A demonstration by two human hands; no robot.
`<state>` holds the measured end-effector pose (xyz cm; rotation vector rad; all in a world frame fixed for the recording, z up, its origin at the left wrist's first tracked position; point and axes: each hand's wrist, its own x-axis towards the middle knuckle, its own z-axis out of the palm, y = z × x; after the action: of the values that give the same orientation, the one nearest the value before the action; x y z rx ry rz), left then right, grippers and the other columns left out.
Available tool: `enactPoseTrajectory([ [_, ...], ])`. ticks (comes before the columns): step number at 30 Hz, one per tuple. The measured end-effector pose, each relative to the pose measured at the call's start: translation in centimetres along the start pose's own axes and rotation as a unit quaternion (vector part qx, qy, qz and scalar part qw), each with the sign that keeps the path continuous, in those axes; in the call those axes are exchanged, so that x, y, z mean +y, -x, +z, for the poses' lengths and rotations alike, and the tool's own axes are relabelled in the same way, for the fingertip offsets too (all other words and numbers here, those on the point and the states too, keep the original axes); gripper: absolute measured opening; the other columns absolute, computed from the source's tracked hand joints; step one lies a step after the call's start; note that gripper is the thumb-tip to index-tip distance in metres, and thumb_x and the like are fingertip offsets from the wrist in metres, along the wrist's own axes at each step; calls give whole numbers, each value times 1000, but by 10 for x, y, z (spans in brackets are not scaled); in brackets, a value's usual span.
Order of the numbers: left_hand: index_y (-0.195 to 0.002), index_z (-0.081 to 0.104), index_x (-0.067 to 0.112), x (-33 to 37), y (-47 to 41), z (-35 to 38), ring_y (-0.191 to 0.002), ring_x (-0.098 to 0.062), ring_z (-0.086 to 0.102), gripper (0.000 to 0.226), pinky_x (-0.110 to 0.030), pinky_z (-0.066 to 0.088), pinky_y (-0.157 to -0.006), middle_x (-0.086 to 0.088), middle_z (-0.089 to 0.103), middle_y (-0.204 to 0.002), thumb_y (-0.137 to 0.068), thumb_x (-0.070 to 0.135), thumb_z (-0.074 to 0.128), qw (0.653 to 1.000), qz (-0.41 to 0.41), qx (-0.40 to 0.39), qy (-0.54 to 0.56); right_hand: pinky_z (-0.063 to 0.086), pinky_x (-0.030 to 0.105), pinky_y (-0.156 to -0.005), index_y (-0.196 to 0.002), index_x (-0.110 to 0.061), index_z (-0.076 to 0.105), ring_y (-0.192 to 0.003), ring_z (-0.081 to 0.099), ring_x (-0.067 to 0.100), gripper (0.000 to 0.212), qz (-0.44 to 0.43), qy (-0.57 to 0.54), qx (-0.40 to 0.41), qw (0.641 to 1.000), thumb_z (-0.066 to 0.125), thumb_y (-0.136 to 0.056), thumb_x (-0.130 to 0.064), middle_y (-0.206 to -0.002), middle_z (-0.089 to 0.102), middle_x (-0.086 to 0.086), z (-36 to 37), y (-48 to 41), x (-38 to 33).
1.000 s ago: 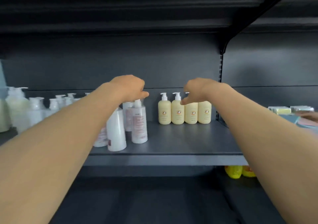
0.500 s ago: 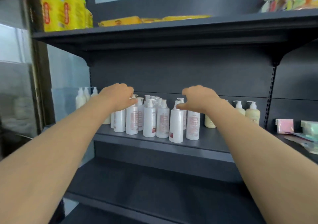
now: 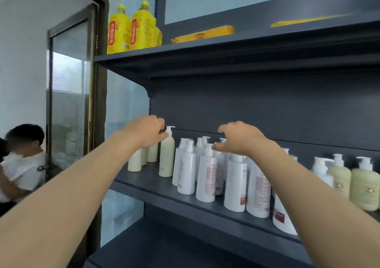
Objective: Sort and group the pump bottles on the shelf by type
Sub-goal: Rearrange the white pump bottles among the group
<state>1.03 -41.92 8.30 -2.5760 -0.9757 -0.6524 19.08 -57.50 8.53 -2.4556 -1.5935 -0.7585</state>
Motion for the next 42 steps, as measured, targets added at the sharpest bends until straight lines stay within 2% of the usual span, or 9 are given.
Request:
enactPoseTrajectory([
  [5, -114, 55, 12, -34, -55, 35, -104, -24, 54, 40, -37, 48, -86, -7, 56, -114, -95, 43, 39, 1000, -11, 6, 0, 44, 35, -77, -122, -16, 52, -114, 47, 23, 51, -8, -38, -1, 999, 50, -86, -52, -118, 58, 3, 32, -72, -10],
  [9, -115, 55, 11, -60, -84, 60, -102, -23, 55, 41, -38, 49, -86, -7, 58, -114, -95, 43, 40, 1000, -13, 9, -8, 44, 34, -74, -120, -15, 53, -110, 52, 22, 49, -19, -71, 3, 997, 53, -85, -50, -119, 60, 2, 53, -117, -24],
  [15, -120, 53, 12, -109, -129, 76, -105, -25, 55, 43, -40, 49, -89, -8, 56, -120, -95, 43, 40, 1000, -5, 9, -25, 50, 36, -84, -123, -20, 52, -108, 55, 21, 49, -29, -72, 7, 997, 55, -85, -51, -119, 59, -1, 65, -171, -51],
  [20, -116, 55, 13, -155, -176, 107, -105, -24, 55, 40, -39, 48, -89, -6, 57, -119, -94, 43, 42, 999, 31, 39, -5, 49, 37, -89, -129, -23, 49, -110, 54, 20, 56, -1, -68, 14, 998, 55, -83, -56, -124, 57, -3, 77, -211, -78],
  [25, -109, 56, 16, -203, -239, 143, -98, -20, 53, 35, -33, 45, -81, -2, 56, -112, -93, 44, 44, 991, 105, 77, 43, 46, 36, -93, -129, -23, 50, -114, 51, 18, 56, 59, -57, 15, 996, 56, -83, -55, -126, 56, -5, 96, -253, -107],
  [30, -106, 56, 18, -239, -302, 172, -92, -15, 49, 32, -32, 43, -81, 3, 52, -101, -92, 45, 45, 970, 203, 79, 104, 42, 29, -92, -129, -25, 50, -117, 49, 16, 54, 132, -54, -15, 990, 55, -84, -54, -128, 55, -8, 109, -292, -134],
  [35, -100, 58, 20, -266, -347, 207, -97, -17, 53, 29, -36, 46, -86, 3, 56, -102, -91, 45, 47, 950, 250, 75, 171, 37, 20, -93, -127, -26, 53, -120, 50, 8, 50, 171, -107, -36, 979, 61, -83, -48, -129, 56, -10, 132, -315, -150],
  [39, -103, 59, 18, -275, -372, 232, -100, -17, 54, 30, -35, 46, -88, 3, 56, -103, -91, 44, 47, 942, 273, 51, 188, 34, 15, -82, -124, -26, 55, -105, 49, 3, 44, 204, -86, -65, 973, 63, -84, -43, -121, 58, -12, 143, -318, -154],
  [42, -102, 59, 19, -276, -387, 247, -100, -16, 54, 30, -35, 45, -91, 4, 56, -103, -91, 44, 48, 934, 277, 42, 221, 34, 3, -72, -119, -29, 59, -95, 47, -4, 38, 236, -102, -55, 965, 66, -82, -40, -108, 56, -18, 144, -312, -149],
])
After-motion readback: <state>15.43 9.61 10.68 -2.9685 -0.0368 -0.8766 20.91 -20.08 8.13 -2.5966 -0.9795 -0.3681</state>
